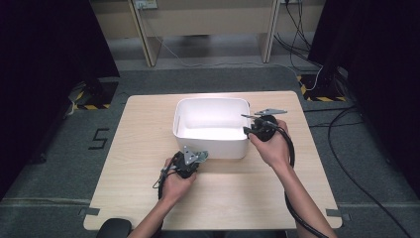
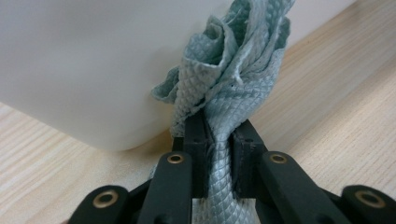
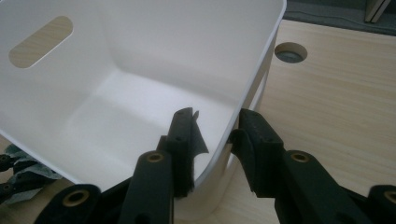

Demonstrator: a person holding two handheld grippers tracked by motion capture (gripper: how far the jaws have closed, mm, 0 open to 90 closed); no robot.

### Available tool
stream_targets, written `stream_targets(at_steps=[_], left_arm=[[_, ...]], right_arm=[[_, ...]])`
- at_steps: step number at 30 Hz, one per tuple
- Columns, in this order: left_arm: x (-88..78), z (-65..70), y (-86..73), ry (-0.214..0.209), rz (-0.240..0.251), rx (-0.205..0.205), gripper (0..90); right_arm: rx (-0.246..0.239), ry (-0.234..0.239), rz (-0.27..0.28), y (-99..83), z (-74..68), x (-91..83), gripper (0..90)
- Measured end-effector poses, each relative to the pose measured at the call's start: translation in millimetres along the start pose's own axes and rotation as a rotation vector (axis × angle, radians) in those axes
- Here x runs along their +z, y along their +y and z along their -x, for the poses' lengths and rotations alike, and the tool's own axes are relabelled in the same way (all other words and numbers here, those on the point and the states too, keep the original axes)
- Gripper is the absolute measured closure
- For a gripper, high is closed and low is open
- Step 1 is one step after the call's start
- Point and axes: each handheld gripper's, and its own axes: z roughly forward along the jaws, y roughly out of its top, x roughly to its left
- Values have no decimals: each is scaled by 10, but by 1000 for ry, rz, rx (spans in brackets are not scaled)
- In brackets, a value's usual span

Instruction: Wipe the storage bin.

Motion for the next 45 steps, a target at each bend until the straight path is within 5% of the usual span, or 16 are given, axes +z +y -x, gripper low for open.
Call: stream_targets(at_steps=[30, 45], left_arm=[[36, 89, 66, -21, 7, 8, 789], [-97, 94, 169, -22, 47, 8, 789]], right_arm=[[1, 2, 3, -2, 6, 1, 674], [4, 1, 3, -2, 5, 1, 673]])
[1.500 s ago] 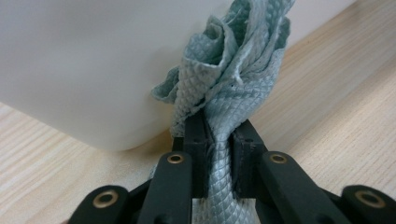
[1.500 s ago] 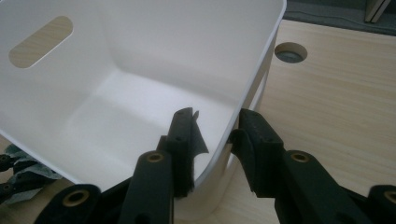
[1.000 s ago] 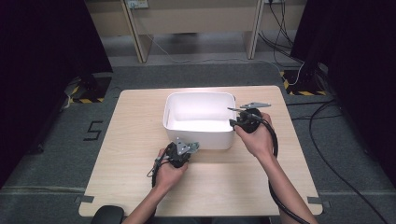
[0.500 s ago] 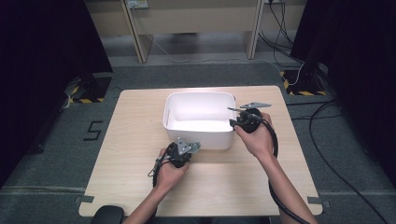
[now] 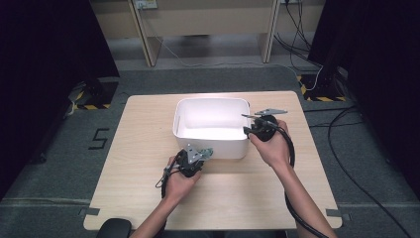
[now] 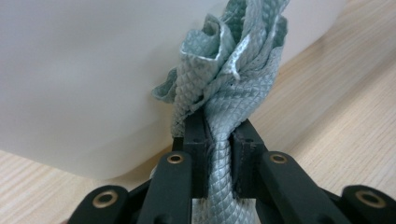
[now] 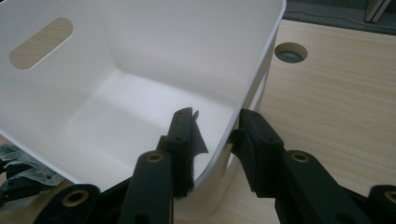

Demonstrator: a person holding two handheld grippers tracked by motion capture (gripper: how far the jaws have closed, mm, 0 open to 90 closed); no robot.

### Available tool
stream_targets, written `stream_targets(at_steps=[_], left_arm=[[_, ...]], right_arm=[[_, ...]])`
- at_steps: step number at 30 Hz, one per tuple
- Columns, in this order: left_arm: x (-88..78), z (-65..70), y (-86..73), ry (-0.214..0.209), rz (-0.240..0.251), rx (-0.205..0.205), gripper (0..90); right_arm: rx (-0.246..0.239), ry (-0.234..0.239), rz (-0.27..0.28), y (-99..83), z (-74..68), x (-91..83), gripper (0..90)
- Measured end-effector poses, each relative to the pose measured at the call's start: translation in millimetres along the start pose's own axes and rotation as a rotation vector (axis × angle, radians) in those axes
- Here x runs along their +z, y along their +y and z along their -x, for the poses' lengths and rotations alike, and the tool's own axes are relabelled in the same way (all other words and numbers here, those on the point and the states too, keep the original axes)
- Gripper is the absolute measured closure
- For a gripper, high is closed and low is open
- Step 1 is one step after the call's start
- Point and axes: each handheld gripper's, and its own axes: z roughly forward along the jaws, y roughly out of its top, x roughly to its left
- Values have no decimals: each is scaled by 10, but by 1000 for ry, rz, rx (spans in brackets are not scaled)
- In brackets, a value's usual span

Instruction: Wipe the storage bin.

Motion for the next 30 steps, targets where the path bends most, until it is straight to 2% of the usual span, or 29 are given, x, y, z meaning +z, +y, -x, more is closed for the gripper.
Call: stream_targets(at_steps=[30], left_arm=[[-216, 8, 225, -7, 75, -8, 789]], right_arm=[[0, -1, 4, -1, 0, 3, 674]])
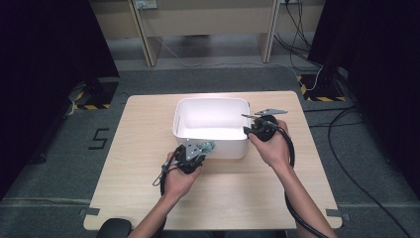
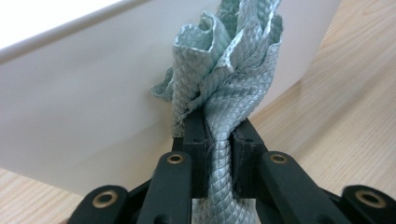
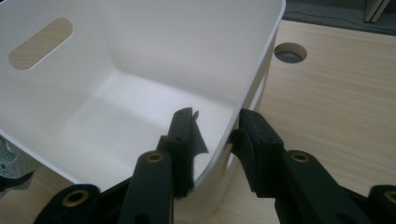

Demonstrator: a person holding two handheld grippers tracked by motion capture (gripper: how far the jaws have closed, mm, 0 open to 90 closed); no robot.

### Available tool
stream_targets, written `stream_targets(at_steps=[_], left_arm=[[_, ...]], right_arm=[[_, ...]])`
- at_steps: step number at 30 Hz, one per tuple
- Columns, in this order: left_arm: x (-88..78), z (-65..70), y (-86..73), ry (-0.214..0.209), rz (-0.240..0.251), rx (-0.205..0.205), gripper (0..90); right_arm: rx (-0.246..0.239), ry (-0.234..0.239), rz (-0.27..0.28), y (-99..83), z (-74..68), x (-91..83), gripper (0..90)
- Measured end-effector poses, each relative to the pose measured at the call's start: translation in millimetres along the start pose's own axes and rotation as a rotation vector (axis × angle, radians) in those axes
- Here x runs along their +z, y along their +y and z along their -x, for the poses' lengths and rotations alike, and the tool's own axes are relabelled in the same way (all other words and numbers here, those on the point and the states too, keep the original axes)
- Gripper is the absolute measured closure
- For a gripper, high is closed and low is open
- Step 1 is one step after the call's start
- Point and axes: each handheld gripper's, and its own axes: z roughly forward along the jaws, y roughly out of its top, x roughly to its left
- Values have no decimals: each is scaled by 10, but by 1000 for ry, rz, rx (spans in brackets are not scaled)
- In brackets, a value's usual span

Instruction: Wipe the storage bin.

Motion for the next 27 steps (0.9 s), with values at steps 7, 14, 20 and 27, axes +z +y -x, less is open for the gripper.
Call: stream_targets(at_steps=[7, 14, 20, 27], left_arm=[[-33, 3, 39, 2, 13, -7, 789], [-72, 3, 67, 14, 13, -8, 789], [-91, 2, 98, 16, 26, -4, 789], [-83, 14, 110, 18, 23, -5, 789]], right_arm=[[-1, 0, 0, 0, 0, 0, 674], [-1, -1, 0, 0, -1, 1, 674], [-2, -2, 1, 0, 0, 2, 674], [-4, -5, -1, 0, -3, 0, 674]])
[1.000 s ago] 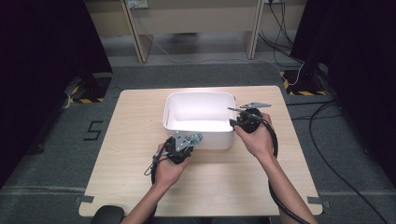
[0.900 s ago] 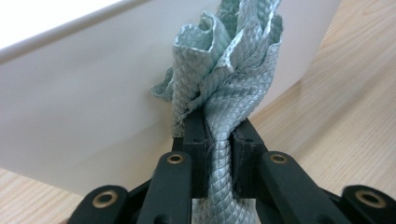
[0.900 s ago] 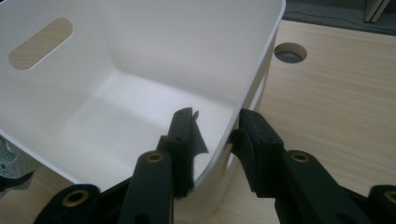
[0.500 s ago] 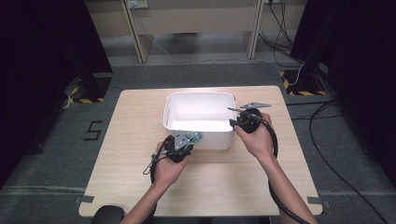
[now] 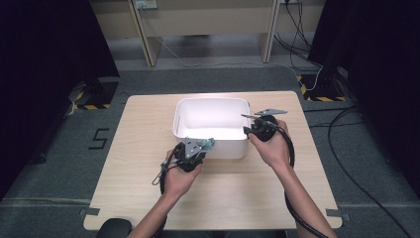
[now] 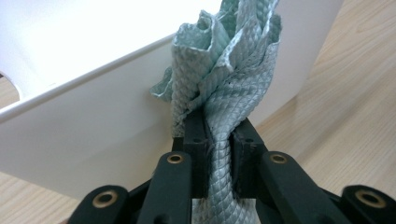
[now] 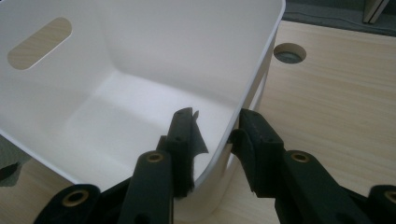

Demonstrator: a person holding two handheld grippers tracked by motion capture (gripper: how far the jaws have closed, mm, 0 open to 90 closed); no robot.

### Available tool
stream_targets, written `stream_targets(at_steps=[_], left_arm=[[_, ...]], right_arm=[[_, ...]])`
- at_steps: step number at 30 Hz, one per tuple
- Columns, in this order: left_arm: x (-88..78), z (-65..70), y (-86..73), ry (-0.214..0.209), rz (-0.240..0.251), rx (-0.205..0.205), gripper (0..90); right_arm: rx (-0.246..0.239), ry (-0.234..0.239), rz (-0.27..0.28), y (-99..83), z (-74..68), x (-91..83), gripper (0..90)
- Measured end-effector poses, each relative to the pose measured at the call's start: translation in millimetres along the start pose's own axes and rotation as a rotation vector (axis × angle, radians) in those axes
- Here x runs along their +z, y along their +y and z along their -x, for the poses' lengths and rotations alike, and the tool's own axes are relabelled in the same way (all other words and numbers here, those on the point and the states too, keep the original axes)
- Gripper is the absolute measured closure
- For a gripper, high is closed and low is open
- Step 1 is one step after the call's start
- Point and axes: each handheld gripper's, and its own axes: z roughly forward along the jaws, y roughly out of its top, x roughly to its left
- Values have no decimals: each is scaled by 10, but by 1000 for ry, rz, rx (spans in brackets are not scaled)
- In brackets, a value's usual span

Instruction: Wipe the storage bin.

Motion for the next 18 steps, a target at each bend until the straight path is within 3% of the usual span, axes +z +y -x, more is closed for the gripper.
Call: stream_targets(at_steps=[7, 18], left_arm=[[36, 67, 40, -16, 6, 0, 789], [51, 83, 45, -7, 6, 8, 788]], right_arm=[[-1, -2, 0, 0, -3, 1, 674], [-1, -3, 1, -1, -3, 0, 674]])
